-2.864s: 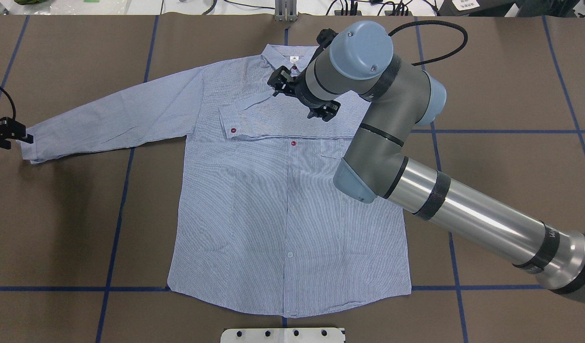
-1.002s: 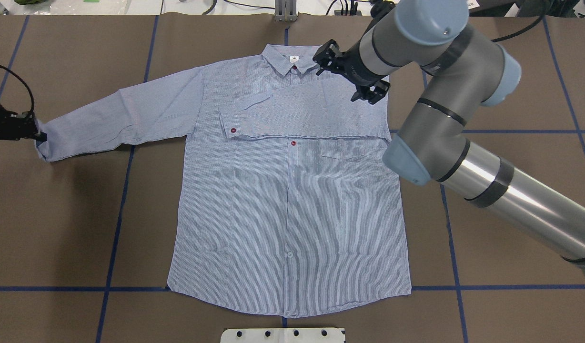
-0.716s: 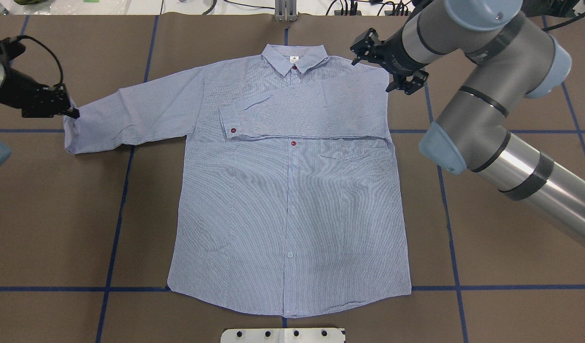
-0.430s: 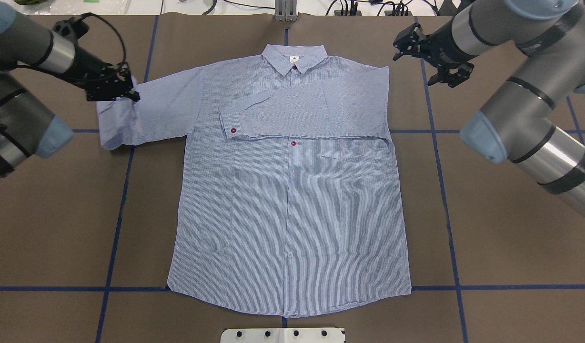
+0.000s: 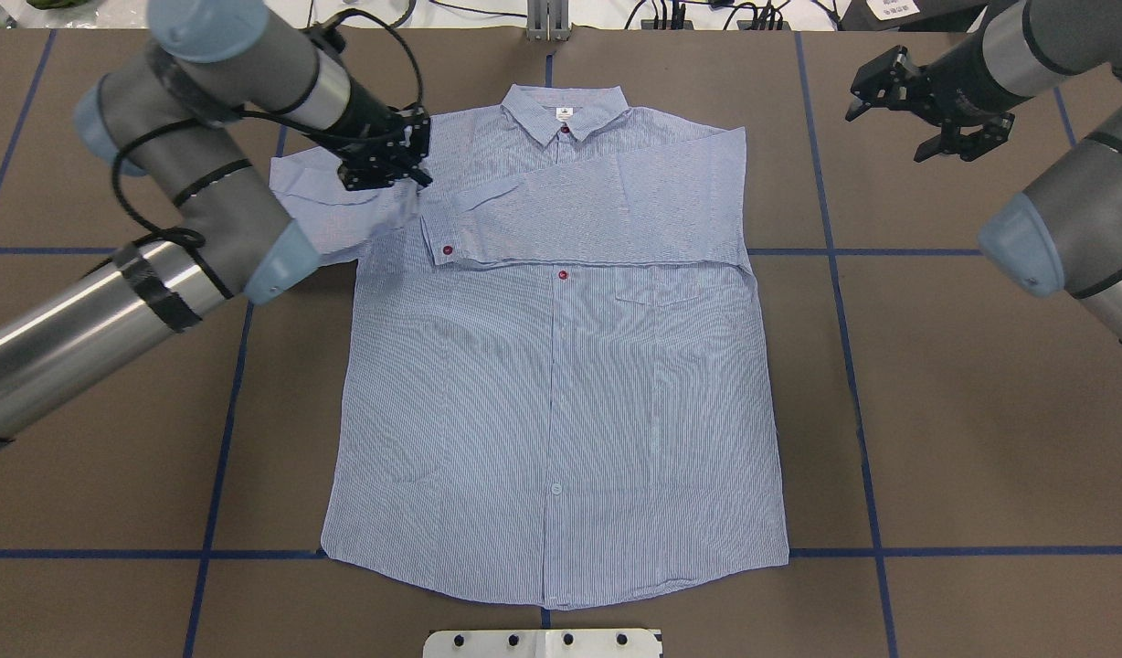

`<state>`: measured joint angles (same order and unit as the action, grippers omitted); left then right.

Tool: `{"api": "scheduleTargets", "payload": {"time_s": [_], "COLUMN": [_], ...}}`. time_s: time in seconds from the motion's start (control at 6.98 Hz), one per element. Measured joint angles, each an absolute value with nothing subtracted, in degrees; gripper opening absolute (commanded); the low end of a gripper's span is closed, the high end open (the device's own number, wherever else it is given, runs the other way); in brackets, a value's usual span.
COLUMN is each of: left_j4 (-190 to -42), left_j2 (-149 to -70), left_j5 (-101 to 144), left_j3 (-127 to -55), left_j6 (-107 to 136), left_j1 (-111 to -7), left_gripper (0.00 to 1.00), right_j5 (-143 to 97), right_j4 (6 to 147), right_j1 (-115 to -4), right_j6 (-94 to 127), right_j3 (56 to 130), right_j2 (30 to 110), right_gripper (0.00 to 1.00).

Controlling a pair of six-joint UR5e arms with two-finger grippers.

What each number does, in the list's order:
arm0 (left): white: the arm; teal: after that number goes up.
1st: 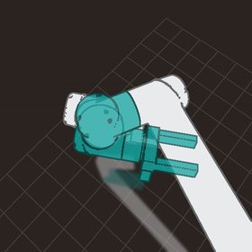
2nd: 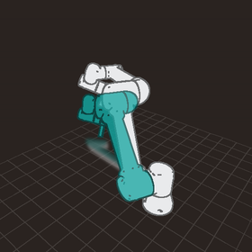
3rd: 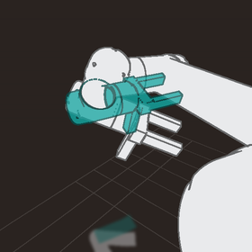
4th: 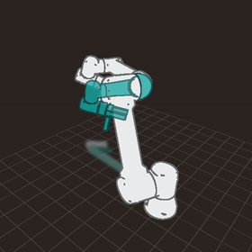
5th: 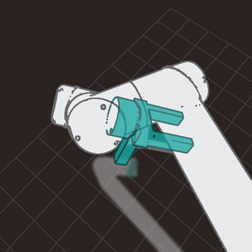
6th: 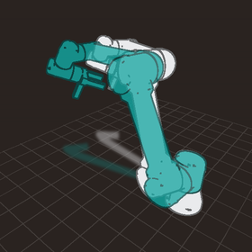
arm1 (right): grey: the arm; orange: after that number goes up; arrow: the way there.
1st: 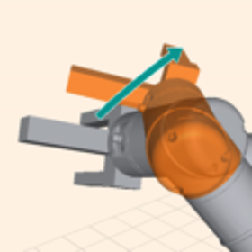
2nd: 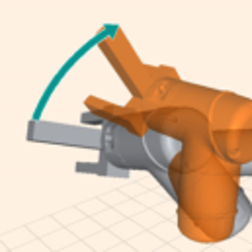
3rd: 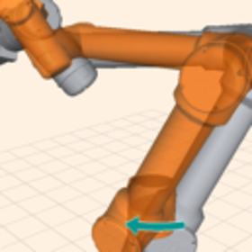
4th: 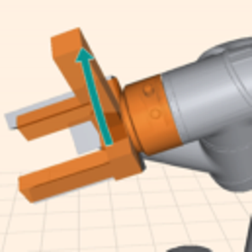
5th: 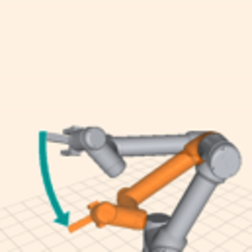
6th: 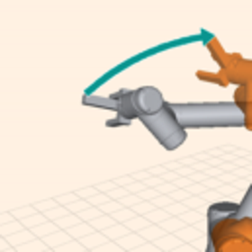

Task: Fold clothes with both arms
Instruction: 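Fold the held sleeve across the shirt front while the right arm withdraws, then release the sleeve and withdraw the left arm while the right moves to the hem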

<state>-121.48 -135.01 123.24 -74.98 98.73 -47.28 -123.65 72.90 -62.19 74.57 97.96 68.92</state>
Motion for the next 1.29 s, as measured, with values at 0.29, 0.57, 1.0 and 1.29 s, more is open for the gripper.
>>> {"api": "scheduleTargets", "payload": {"time_s": [0.29,0.57,1.0,1.29], "left_j4": [-117.4,-117.4,-121.9,-124.8], "left_j2": [-143.1,-149.1,-152.6,-152.8], "left_j5": [118.9,117.2,112.2,109.8], "left_j3": [-72.5,-68.2,-63.3,-61.0], "left_j6": [105.3,110.6,115.2,115.8], "left_j1": [-42.6,-39.9,-36.1,-34.8], "left_gripper": [0.00,0.00,0.00,0.00], "right_j5": [-123.6,-123.4,-123.9,-123.9], "right_j4": [72.9,72.9,72.8,72.8], "right_j1": [-62.4,-62.5,-62.8,-62.8], "right_j6": [73.6,73.5,73.5,73.4], "right_j3": [97.9,97.9,99.5,99.7], "right_j2": [69.8,70.3,71.9,72.3], "right_gripper": [0.99,0.99,0.99,0.99]}}
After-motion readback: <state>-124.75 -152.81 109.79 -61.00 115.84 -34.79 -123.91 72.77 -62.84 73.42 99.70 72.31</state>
